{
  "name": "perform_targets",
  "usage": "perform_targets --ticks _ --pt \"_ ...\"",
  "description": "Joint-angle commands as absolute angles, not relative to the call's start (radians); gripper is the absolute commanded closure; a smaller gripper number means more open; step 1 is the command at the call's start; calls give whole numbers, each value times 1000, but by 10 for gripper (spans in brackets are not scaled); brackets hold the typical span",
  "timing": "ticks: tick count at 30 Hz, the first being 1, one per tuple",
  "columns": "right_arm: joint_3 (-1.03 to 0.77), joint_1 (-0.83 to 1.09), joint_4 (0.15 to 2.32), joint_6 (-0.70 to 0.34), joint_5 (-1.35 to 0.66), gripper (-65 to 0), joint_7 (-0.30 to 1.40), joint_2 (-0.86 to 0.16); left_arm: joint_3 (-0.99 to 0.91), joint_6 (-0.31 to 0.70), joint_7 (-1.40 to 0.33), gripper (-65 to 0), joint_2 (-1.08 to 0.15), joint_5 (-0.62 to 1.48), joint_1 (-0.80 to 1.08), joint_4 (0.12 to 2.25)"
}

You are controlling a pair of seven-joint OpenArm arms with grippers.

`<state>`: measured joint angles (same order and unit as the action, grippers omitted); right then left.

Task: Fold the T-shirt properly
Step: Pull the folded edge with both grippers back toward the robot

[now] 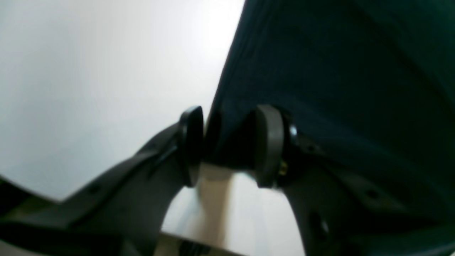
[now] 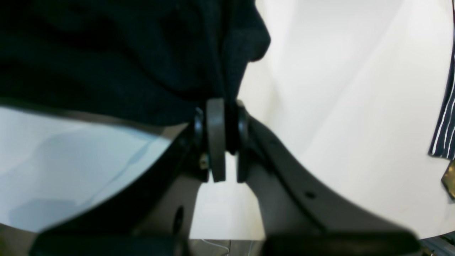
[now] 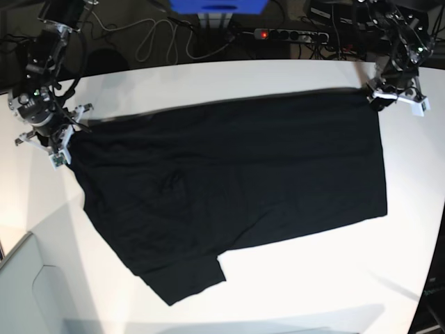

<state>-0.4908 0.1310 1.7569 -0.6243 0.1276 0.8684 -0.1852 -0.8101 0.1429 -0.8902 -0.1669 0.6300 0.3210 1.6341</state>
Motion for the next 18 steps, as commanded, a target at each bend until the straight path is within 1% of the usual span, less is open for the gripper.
perform_targets --ticks 1,5,12,16,18 --pt "-495 120 1771 -638 120 -3 852 -199 -816 148 -878 -234 -183 642 326 1646" --pt "-495 120 1771 -638 120 -3 852 -197 -816 148 -878 -234 -183 644 337 1615" --pt "-493 120 1771 -638 120 -3 852 -185 -816 148 -878 -236 -176 644 352 1624" --pt "-493 120 1771 -638 120 -3 852 -185 -816 148 -878 -281 -174 650 357 1623" --pt "-493 120 1771 -638 120 -3 852 -185 -816 148 -878 -288 -159 650 357 1618"
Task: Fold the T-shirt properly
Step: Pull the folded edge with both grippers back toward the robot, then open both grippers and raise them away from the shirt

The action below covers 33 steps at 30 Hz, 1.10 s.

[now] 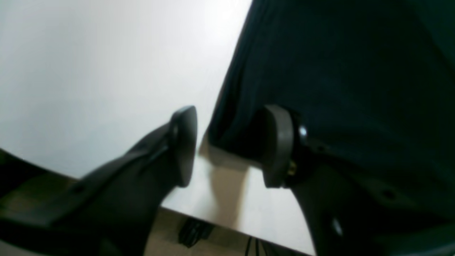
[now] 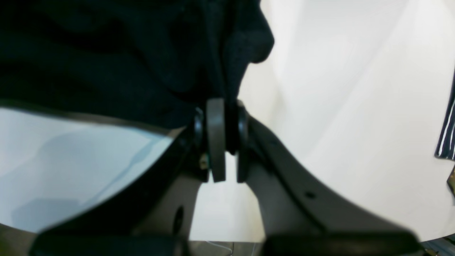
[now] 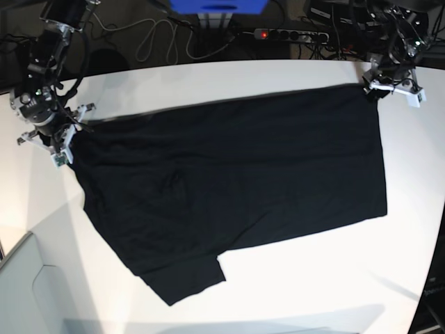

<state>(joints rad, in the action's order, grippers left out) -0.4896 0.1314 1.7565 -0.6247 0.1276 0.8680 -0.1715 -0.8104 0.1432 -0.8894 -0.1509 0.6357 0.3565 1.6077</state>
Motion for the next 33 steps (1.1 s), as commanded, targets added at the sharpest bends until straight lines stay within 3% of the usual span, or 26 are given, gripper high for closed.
perform_targets --ticks 1,12,14,19,21,23,30,33 --pt "-493 120 1771 -638 120 -3 852 -185 -816 148 -878 -288 -156 644 357 1618" --pt "-490 116 1744 -638 122 -13 858 -191 -816 148 -885 -287 -151 644 369 1511" --pt "-472 114 1715 -638 124 -67 858 -209 -816 150 -878 -286 -154 644 367 1495" --pt "-466 124 1696 -638 124 -337 857 -232 -816 150 -874 -286 -159 644 364 1489" --pt "-506 131 1716 -638 120 -408 851 -231 -816 150 -874 -286 -159 644 363 1489" --pt "-533 133 1744 -638 117 -439 851 -228 -816 150 -874 -286 -159 642 349 1489" --pt "-516 79 1713 -639 116 -440 849 -213 -816 150 -875 -281 -159 642 335 1489" --pt "-515 30 1662 -639 116 -440 849 -206 -816 150 -875 -193 -159 642 325 1481"
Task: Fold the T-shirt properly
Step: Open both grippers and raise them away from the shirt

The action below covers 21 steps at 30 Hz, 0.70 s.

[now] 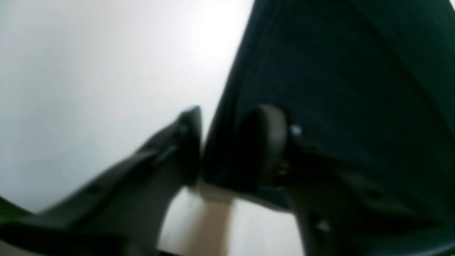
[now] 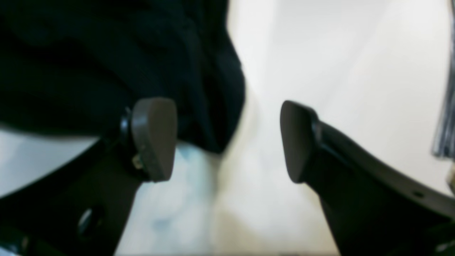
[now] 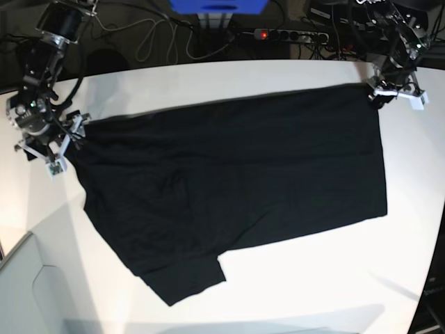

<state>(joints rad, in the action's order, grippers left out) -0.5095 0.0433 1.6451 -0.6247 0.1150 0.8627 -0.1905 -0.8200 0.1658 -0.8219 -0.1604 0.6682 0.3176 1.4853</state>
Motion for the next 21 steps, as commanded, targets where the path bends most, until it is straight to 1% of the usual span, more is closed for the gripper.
perform_targets --ticks 1,4,5,6,8,12,13,16,21 --pt "-515 13 1632 -639 116 -439 849 -205 -816 150 -875 -150 -159 642 318 1474" --pt "-516 -25 1540 -639 117 -432 846 -206 -816 150 -874 -31 -159 642 314 1429" --pt "-516 -28 1512 -639 117 -414 839 -209 -816 150 -874 0 -160 642 312 1414" --pt "-516 -30 1492 -639 119 -388 823 -211 -816 150 -875 0 -160 642 305 1403" --pt "-516 -27 1445 -639 122 -296 789 -213 -816 150 -878 0 -160 641 295 1383" --pt "-521 27 1428 -639 122 -43 779 -217 -816 150 -875 0 -165 641 295 1388" --pt "-518 45 1435 -639 122 0 780 -219 -816 150 -875 0 -177 641 297 1388" --pt "-521 102 1483 -639 122 -18 780 -214 -816 150 -875 0 -200 642 300 1386" --pt "-524 197 1587 -639 122 -2 788 -213 -822 150 -885 0 -229 650 305 1389"
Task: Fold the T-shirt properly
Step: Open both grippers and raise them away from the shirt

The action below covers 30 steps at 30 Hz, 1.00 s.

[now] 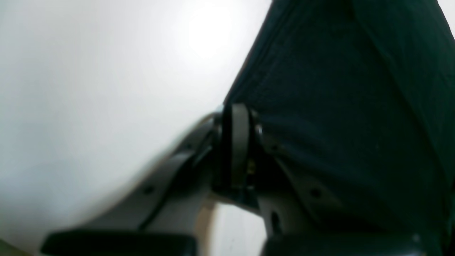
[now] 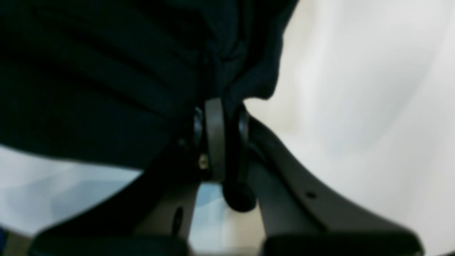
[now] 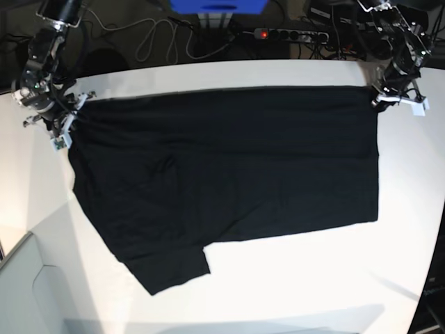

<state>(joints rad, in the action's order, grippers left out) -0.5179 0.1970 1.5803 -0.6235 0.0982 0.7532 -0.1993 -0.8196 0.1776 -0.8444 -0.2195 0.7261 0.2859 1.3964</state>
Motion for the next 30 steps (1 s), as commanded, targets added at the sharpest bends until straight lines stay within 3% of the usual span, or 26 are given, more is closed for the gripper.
perform_targets --ticks 1,7,9,16,18,23,30 --pt "-521 214 1604 -639 122 -2 788 -213 -822 150 -885 0 -232 651 309 1389" --pt "-516 275 1658 -639 122 -7 788 -217 -825 150 -878 0 -228 653 354 1448" --pt "-516 274 1661 -639 122 -41 788 -217 -825 150 -875 0 -225 654 374 1500" --pt "-524 277 1721 -639 117 -378 789 -217 -825 142 -886 -6 -219 654 381 1623" --pt "-524 288 1765 -639 117 -445 789 -217 -825 140 -886 -103 -219 654 381 1650" --pt "-524 288 1879 -639 117 -461 791 -213 -825 148 -886 -309 -217 654 403 1738" --pt "-506 159 1923 -639 114 -461 843 -208 -901 148 -885 -341 -211 654 390 1854"
